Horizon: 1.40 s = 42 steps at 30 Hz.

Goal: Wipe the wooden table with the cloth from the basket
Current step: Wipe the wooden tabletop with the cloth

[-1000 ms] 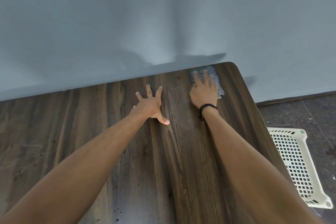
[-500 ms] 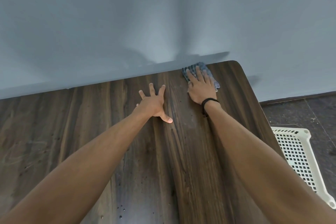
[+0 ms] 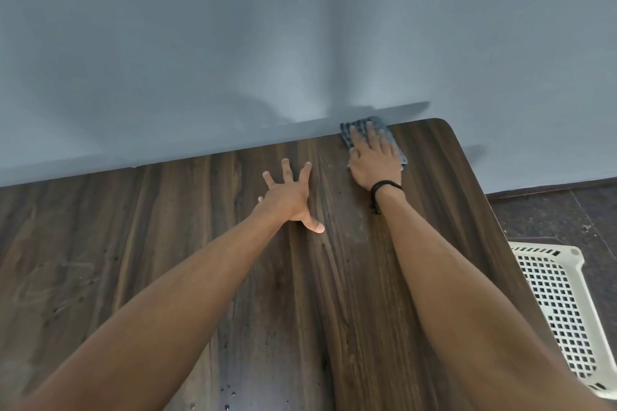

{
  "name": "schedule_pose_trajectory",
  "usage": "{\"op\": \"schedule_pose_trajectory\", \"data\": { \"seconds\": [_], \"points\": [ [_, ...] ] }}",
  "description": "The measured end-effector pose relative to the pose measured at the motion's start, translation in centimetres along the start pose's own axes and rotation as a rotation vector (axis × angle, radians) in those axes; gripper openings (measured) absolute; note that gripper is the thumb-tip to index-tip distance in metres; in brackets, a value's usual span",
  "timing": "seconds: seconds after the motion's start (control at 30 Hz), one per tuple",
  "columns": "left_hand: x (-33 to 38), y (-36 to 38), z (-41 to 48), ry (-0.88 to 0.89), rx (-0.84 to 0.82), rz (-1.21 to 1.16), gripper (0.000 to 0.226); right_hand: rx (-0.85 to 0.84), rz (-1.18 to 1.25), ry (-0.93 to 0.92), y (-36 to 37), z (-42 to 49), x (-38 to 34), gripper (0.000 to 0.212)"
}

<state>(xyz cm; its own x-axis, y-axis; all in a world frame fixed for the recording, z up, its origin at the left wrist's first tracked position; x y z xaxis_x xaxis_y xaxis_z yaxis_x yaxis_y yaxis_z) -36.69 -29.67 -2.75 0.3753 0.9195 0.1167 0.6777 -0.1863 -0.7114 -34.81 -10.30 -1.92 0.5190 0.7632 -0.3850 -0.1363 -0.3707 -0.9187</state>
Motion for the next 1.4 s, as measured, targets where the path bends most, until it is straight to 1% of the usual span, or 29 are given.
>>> {"op": "schedule_pose_trajectory", "data": {
  "seconds": [0.07, 0.1, 0.17, 0.2, 0.3, 0.4, 0.5, 0.53, 0.6, 0.63, 0.67, 0.73, 0.77, 0.83, 0.87, 0.93, 0.97, 1.0, 1.03, 1.07, 1.1, 1.13, 1.17, 1.2, 1.23, 1.3, 1.33, 1.37, 1.4],
  "points": [
    [-0.1, 0.0, -0.1, -0.001, 0.0, 0.0, 0.146, 0.109, 0.048, 0.152, -1.0, 0.2, 0.9, 0.057],
    [-0.1, -0.1, -0.2, -0.005, 0.004, 0.002, 0.146, 0.105, 0.048, 0.154, -0.9, 0.5, 0.7, 0.057],
    [-0.1, -0.1, -0.3, -0.007, 0.005, 0.009, 0.146, -0.001, 0.025, -0.01, 0.2, 0.7, -1.5, 0.056],
    [-0.1, -0.1, -0.3, -0.006, 0.004, 0.006, 0.146, -0.029, 0.018, -0.062, 0.6, 0.5, -2.4, 0.055],
    [-0.2, 0.0, -0.2, -0.006, -0.002, 0.001, 0.147, 0.066, 0.032, 0.039, 0.1, -1.1, -1.4, 0.056],
    [0.0, 0.0, -0.3, 0.007, 0.006, -0.01, 0.147, 0.032, -0.041, -0.047, 0.5, -3.7, 0.8, 0.056],
    [-0.2, -0.1, -0.3, 0.013, 0.015, -0.022, 0.146, 0.177, 0.026, 0.242, -1.7, -5.9, 5.6, 0.056],
    [-0.3, -0.1, -0.3, 0.009, 0.015, -0.016, 0.146, 0.164, 0.02, 0.22, -1.3, -6.6, 5.2, 0.056],
    [-0.2, -0.2, -0.2, 0.011, 0.013, -0.009, 0.145, 0.085, -0.044, 0.006, 0.2, -7.7, 2.7, 0.055],
    [-0.2, -0.1, -0.2, 0.014, 0.011, -0.013, 0.145, 0.054, -0.059, -0.039, 0.5, -7.9, 2.5, 0.054],
    [-0.3, 0.0, -0.2, 0.014, 0.014, -0.016, 0.145, 0.057, -0.037, 0.011, 0.1, -7.9, 3.2, 0.054],
    [-0.6, 0.0, -0.3, 0.009, 0.026, -0.014, 0.145, 0.096, -0.01, 0.178, -0.6, -8.9, 4.8, 0.056],
    [-0.6, 0.0, -0.3, 0.012, 0.03, -0.009, 0.145, 0.109, -0.043, 0.162, -0.1, -9.9, 4.3, 0.056],
    [-0.3, -0.1, -0.4, 0.025, 0.035, -0.008, 0.144, 0.095, -0.073, 0.018, 0.8, -11.6, 2.8, 0.056],
    [-0.3, -0.1, -0.4, 0.032, 0.035, -0.01, 0.144, 0.09, -0.063, 0.012, 0.6, -11.7, 3.3, 0.055],
    [-0.5, -0.2, -0.4, 0.028, 0.042, -0.006, 0.144, 0.122, -0.001, 0.199, -1.0, -11.2, 5.3, 0.055],
    [-0.6, -0.2, -0.3, 0.023, 0.045, 0.001, 0.145, 0.119, 0.008, 0.258, -0.8, -11.5, 5.4, 0.056],
    [-0.6, -0.2, -0.3, 0.025, 0.051, 0.012, 0.145, 0.122, -0.009, 0.217, -0.3, -12.2, 4.1, 0.056],
    [-0.5, -0.2, -0.1, 0.034, 0.055, 0.021, 0.146, 0.122, -0.054, 0.096, 0.4, -13.1, 2.4, 0.055],
    [-0.3, -0.2, -0.1, 0.044, 0.054, 0.025, 0.146, 0.096, -0.063, -0.001, 1.0, -13.9, 1.7, 0.054],
    [-0.3, -0.2, -0.2, 0.05, 0.056, 0.024, 0.146, 0.08, -0.074, -0.051, 1.1, -14.1, 2.4, 0.054],
    [-0.4, -0.2, -0.2, 0.049, 0.067, 0.02, 0.146, 0.091, -0.049, 0.019, 0.3, -13.8, 4.3, 0.054],
    [-0.6, -0.4, -0.3, 0.043, 0.077, 0.019, 0.146, 0.119, -0.016, 0.154, -0.5, -13.9, 6.3, 0.054],
    [-0.8, -0.4, -0.2, 0.041, 0.081, 0.018, 0.146, 0.126, -0.005, 0.253, -0.7, -14.5, 7.2, 0.055],
    [-0.7, -0.4, -0.2, 0.046, 0.084, 0.017, 0.146, 0.122, -0.02, 0.245, -0.3, -15.5, 6.5, 0.055],
    [-0.5, -0.4, -0.2, 0.063, 0.096, 0.018, 0.145, 0.091, -0.045, 0.021, 1.5, -18.2, 3.0, 0.054],
    [-0.5, -0.3, -0.5, 0.075, 0.1, 0.014, 0.144, 0.075, -0.031, -0.027, 1.6, -19.1, 2.9, 0.053],
    [-0.6, -0.2, -0.7, 0.09, 0.102, 0.005, 0.142, 0.08, -0.011, 0.038, 1.2, -19.3, 4.4, 0.053],
    [-0.7, 0.0, -1.1, 0.106, 0.1, -0.009, 0.14, 0.109, 0.027, 0.18, 0.4, -19.6, 6.1, 0.053]
  ]
}}
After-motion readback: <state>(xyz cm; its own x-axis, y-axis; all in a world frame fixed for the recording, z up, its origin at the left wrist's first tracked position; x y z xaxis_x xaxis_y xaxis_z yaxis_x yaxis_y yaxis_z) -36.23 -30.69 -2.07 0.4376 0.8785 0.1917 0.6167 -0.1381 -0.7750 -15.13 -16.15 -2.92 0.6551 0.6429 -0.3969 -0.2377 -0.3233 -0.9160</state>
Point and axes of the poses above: each hand's wrist, its own z-axis towards the middle knuckle, its own y-axis out of the palm, x = y × z, the point moved 9 cm from there along z, towards the middle knuckle
